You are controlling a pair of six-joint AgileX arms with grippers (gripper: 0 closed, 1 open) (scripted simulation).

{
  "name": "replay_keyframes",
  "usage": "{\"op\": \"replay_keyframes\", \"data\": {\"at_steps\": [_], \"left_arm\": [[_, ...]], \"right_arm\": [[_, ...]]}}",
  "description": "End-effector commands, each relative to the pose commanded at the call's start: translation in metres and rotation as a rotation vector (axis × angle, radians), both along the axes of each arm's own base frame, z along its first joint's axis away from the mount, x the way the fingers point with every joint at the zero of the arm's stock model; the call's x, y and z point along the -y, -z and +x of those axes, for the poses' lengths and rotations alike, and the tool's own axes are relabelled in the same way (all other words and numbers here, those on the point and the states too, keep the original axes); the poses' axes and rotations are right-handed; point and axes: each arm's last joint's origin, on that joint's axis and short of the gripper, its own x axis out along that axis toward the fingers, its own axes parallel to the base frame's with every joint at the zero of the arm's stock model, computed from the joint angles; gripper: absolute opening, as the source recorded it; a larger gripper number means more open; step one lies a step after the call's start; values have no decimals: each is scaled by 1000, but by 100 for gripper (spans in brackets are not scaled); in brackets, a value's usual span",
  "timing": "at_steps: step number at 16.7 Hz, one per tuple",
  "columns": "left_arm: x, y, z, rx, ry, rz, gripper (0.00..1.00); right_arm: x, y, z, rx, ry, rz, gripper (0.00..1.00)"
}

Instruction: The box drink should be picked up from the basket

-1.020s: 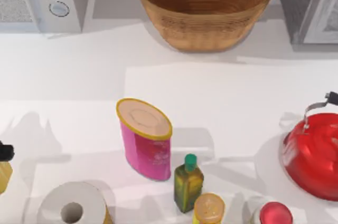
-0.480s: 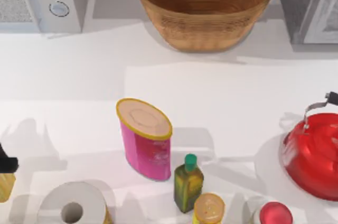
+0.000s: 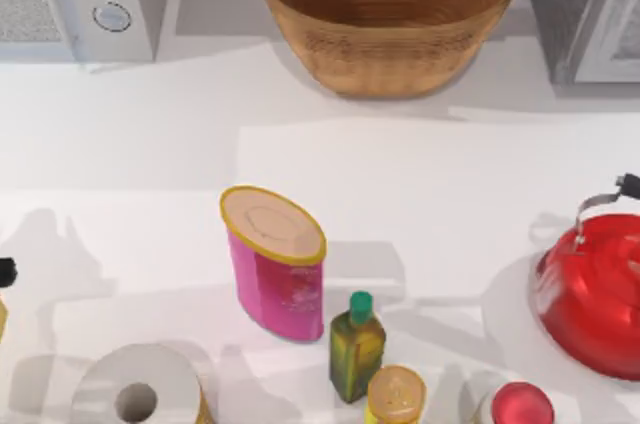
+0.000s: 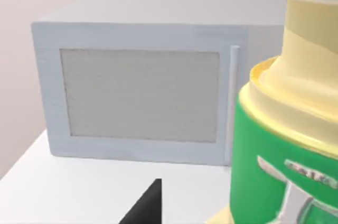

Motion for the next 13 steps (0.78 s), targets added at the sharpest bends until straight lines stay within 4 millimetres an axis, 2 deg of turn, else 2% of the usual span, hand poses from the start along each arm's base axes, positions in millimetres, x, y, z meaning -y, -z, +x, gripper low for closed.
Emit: {"op": "replay_keyframes", "data": {"at_steps": [6,13], "left_arm": [[-13,-19,29,50,-159,7,0],[-30,-17,63,57,-313,7,0]], "right_arm": [[0,0,0,0,0,0,100],[0,0,0,0,0,0,100]]}}
